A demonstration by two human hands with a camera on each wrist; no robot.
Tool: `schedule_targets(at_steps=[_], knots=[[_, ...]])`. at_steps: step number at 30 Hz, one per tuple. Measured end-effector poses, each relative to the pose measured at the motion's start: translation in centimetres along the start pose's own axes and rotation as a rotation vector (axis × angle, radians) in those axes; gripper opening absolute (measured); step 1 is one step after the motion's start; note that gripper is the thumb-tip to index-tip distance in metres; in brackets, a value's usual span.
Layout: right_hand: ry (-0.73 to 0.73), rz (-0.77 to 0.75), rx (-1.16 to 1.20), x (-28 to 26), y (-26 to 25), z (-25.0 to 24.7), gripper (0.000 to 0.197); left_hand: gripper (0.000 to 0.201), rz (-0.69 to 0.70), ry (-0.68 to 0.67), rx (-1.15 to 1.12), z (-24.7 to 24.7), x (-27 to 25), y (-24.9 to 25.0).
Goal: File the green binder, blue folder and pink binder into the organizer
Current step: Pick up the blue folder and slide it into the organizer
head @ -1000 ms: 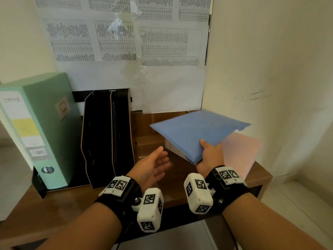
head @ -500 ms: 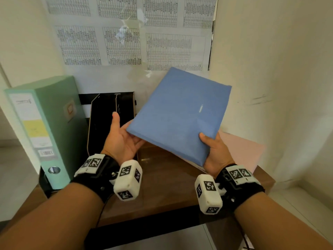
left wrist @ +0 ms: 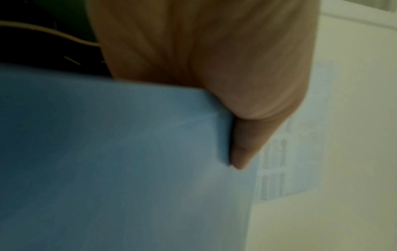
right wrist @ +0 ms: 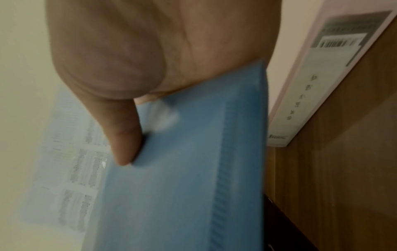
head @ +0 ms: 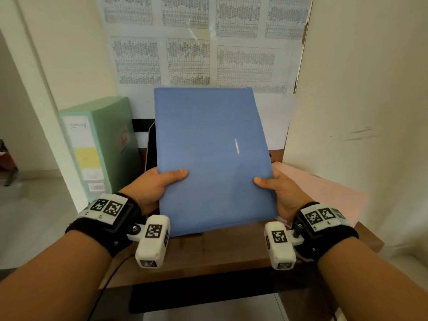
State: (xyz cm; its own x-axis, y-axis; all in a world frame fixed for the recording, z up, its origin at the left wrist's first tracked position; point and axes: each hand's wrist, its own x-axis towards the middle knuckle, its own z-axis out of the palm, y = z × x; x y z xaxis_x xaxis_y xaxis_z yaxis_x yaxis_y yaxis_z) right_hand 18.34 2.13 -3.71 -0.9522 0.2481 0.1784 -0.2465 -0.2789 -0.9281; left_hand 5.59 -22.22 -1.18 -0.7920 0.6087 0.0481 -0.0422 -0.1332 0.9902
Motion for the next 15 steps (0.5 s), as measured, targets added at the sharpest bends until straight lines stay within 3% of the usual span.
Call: schedule_targets(at_steps=[6,15], knots=[[0.01,-0.013,-0.11,2.4,-0.4,3.2,0.022,0.016,0.219,0.116,0.198,-2.2,-2.0,1.3],[0.12,-0.216,-0.29,5.9,0.8,10.3,0.016,0.019,0.468,0.308,0.358,-5.3,-7.9,3.7]])
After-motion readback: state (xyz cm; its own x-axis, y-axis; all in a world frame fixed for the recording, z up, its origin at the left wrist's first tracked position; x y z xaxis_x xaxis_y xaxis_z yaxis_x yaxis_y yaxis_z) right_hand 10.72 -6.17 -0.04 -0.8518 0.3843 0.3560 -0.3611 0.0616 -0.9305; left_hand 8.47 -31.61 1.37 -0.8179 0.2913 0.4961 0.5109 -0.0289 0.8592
